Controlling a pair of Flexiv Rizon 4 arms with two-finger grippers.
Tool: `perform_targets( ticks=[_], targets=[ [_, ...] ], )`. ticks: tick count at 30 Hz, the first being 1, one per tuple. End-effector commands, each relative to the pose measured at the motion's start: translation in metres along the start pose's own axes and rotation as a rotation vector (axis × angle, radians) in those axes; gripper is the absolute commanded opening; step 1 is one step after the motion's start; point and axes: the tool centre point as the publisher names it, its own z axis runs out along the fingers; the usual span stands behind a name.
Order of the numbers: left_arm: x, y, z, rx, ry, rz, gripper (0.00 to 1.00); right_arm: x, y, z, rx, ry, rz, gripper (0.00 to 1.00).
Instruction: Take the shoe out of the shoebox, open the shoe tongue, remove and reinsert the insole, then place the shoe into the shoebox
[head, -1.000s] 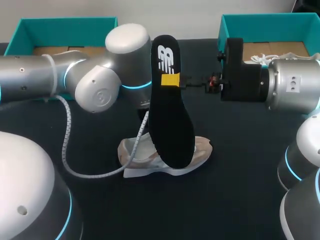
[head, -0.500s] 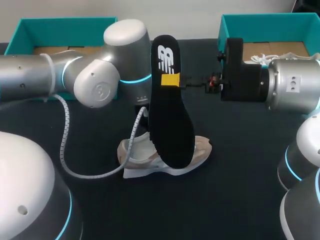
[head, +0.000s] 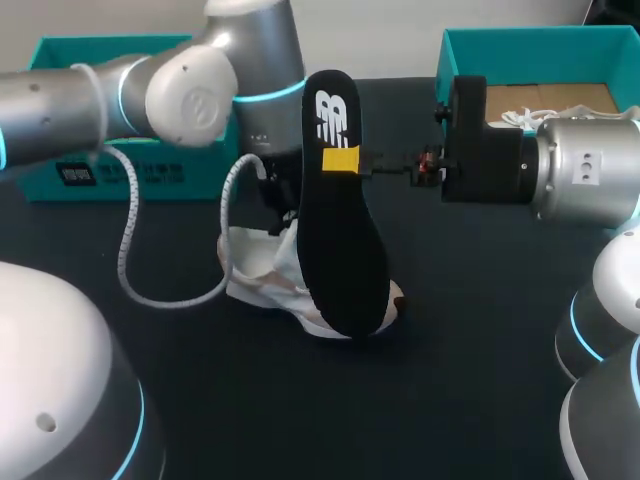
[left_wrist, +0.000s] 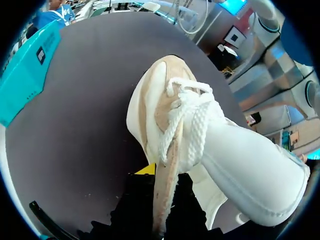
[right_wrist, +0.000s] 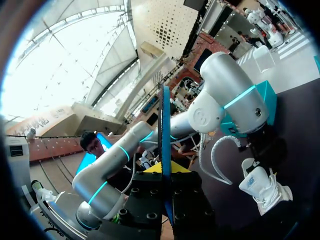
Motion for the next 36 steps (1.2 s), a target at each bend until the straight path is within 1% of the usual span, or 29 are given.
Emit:
perform_targets(
  ticks=[1, 2, 18, 19, 20, 21, 23, 24, 25, 26, 27, 28, 30, 33, 36],
  targets=[
    [0.0, -0.009, -0.014, -0.114, 0.326, 0.323, 0.0, 0.0, 0.0, 0.005, -0.001, -0.004, 0.002, 0.0],
    [0.004, -0.011, -0.015, -0.139, 0.374, 0.358, 0.0, 0.0, 0.0, 0.005, -0.001, -0.004, 0.002, 0.0],
    [0.004, -0.011, -0.015, -0.139, 0.374, 0.358, 0.0, 0.0, 0.0, 0.005, -0.001, -0.004, 0.002, 0.0],
    [0.003, -0.012, -0.013, -0.124, 0.373, 0.395, 0.0, 0.0, 0.0, 0.005, -0.001, -0.004, 0.002, 0.0],
    [0.001, -0.013, -0.011, -0.16, 0.332, 0.46, 0.0, 0.0, 0.0, 0.005, -0.001, -0.004, 0.002, 0.0],
    [0.001, -0.014, -0.009, -0.17, 0.35, 0.52, 0.0, 0.0, 0.0, 0.005, -0.001, -0.004, 0.002, 0.0],
    [-0.004, -0.016, -0.007, -0.224, 0.322, 0.576, 0.0, 0.0, 0.0, 0.005, -0.001, -0.004, 0.002, 0.0],
    [-0.005, -0.017, -0.007, -0.226, 0.331, 0.622, 0.0, 0.0, 0.0, 0.005, -0.001, -0.004, 0.002, 0.0],
    [-0.008, -0.018, -0.007, -0.251, 0.305, 0.635, 0.0, 0.0, 0.0, 0.005, -0.001, -0.004, 0.002, 0.0],
    [-0.009, -0.019, -0.005, -0.278, 0.302, 0.682, 0.0, 0.0, 0.0, 0.005, -0.001, -0.004, 0.002, 0.0],
    [-0.011, -0.02, -0.004, -0.279, 0.301, 0.683, 0.0, 0.0, 0.0, 0.005, -0.001, -0.004, 0.002, 0.0],
    [-0.013, -0.02, -0.003, -0.308, 0.275, 0.708, 0.0, 0.0, 0.0, 0.005, -0.001, -0.004, 0.002, 0.0],
    [-0.014, -0.022, -0.001, -0.308, 0.277, 0.774, 0.0, 0.0, 0.0, 0.005, -0.001, -0.004, 0.002, 0.0],
    [-0.013, -0.027, 0.004, -0.367, 0.268, 0.825, 0.0, 0.0, 0.0, 0.005, -0.001, -0.004, 0.002, 0.0],
    [-0.014, -0.032, 0.009, -0.403, 0.267, 0.861, 0.0, 0.0, 0.0, 0.005, -0.001, -0.004, 0.002, 0.0]
  ],
)
